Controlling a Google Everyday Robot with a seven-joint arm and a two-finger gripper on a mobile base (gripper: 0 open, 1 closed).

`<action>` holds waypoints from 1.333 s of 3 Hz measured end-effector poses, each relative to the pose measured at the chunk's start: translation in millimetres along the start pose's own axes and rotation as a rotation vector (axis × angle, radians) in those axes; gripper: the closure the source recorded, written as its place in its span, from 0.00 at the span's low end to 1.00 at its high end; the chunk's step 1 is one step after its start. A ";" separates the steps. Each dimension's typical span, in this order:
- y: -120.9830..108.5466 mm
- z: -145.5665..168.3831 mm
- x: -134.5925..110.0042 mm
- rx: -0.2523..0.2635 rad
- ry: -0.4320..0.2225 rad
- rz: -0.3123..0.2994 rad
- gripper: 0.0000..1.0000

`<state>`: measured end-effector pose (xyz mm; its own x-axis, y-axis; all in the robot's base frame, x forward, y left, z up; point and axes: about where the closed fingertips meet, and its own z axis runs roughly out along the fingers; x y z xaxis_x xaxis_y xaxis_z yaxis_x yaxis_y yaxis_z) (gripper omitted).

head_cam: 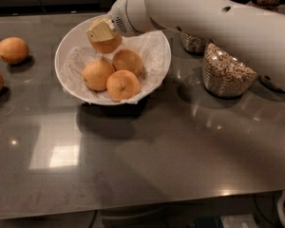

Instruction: Pick orange from white bowl

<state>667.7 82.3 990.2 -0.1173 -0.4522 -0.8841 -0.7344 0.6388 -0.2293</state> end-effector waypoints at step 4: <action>-13.0 -44.1 -1.5 0.074 -0.029 -0.002 0.57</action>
Offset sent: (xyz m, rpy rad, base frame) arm -0.0235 -0.0652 0.0262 -0.0015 -0.0824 -0.1155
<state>647.9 47.3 1012.5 -0.0954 -0.4362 -0.8948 -0.6828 0.6828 -0.2600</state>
